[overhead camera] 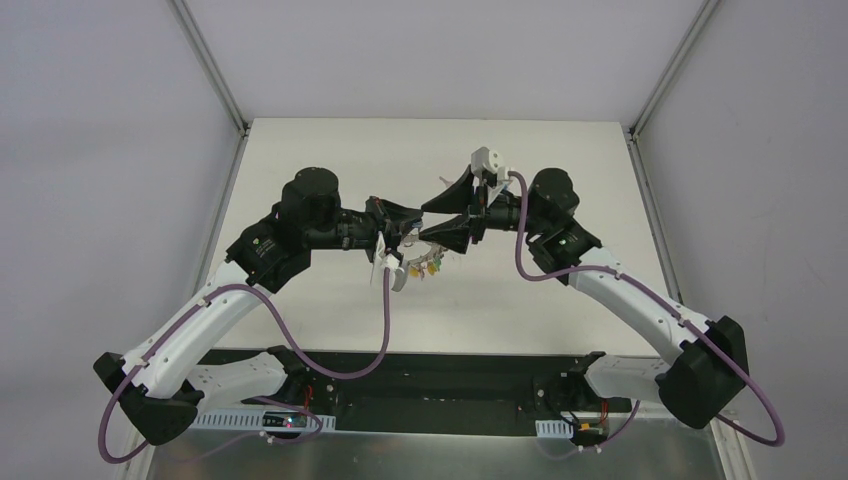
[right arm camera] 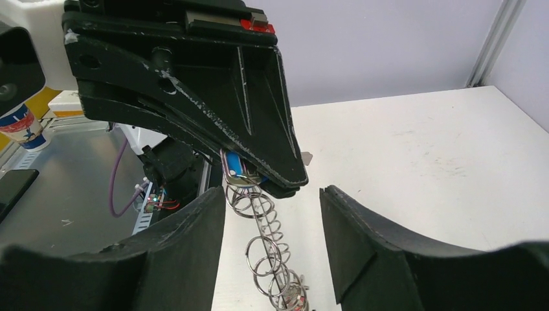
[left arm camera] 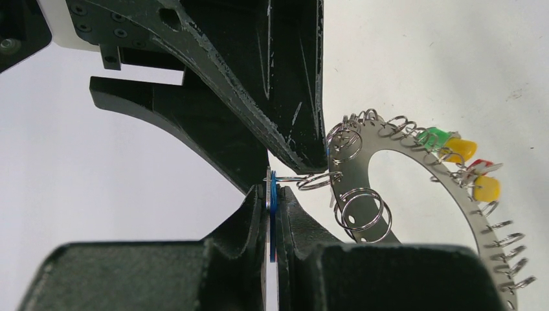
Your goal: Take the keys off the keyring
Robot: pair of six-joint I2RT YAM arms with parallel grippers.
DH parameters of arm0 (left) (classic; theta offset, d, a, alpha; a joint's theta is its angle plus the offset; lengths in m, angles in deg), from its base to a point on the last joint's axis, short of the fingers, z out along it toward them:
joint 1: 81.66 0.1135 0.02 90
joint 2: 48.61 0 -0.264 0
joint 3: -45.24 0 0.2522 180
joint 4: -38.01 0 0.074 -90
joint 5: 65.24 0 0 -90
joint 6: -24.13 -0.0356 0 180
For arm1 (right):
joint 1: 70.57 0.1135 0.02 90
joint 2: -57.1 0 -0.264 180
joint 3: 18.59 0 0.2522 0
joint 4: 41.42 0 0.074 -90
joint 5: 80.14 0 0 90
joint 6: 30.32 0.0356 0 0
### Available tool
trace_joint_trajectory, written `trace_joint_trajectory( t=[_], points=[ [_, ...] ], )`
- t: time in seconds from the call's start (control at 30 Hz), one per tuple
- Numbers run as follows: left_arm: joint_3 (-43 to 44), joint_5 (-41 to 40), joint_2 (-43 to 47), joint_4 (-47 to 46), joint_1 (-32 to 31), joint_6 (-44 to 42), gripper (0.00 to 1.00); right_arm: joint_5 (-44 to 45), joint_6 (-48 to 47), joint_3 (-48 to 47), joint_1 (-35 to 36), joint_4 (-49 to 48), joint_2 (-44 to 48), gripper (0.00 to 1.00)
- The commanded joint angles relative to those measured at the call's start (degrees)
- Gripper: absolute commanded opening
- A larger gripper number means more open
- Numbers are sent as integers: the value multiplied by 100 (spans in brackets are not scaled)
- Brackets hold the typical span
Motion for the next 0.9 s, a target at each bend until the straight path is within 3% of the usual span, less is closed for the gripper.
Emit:
trace_joint_trajectory(
  t=[0.0,0.4,0.87],
  points=[
    [277,238,107,-402,-47,-142,0,-265,63,28,-27,-160,247,62],
    [307,279,92,-398,-56,-155,0,22,69,224,-222,-7,490,68],
    [377,379,26,-402,-56,-156,0,-603,198,-186,22,-195,-19,58]
  ],
)
